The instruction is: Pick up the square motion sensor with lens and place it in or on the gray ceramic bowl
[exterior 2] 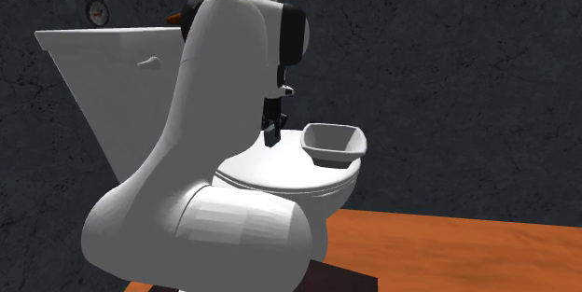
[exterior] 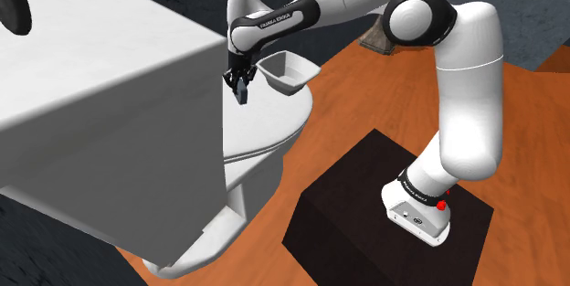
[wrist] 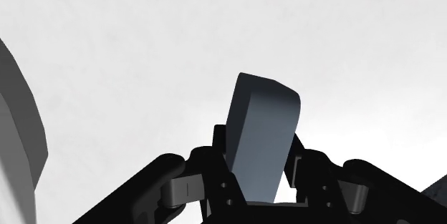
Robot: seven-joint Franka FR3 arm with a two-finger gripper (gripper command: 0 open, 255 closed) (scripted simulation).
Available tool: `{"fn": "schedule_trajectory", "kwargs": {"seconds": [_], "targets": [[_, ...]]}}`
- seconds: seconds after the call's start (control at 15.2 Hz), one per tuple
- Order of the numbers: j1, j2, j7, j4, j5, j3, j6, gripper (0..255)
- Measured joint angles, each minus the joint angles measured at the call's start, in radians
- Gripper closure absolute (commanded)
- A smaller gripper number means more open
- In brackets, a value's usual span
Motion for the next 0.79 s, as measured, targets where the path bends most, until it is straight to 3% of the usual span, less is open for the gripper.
{"fn": "schedule_trajectory", "kwargs": {"seconds": [0.79], "targets": [[-0.001, -0.073, 0.0, 0.052, 0.009, 0.007, -0.125, 255]]}}
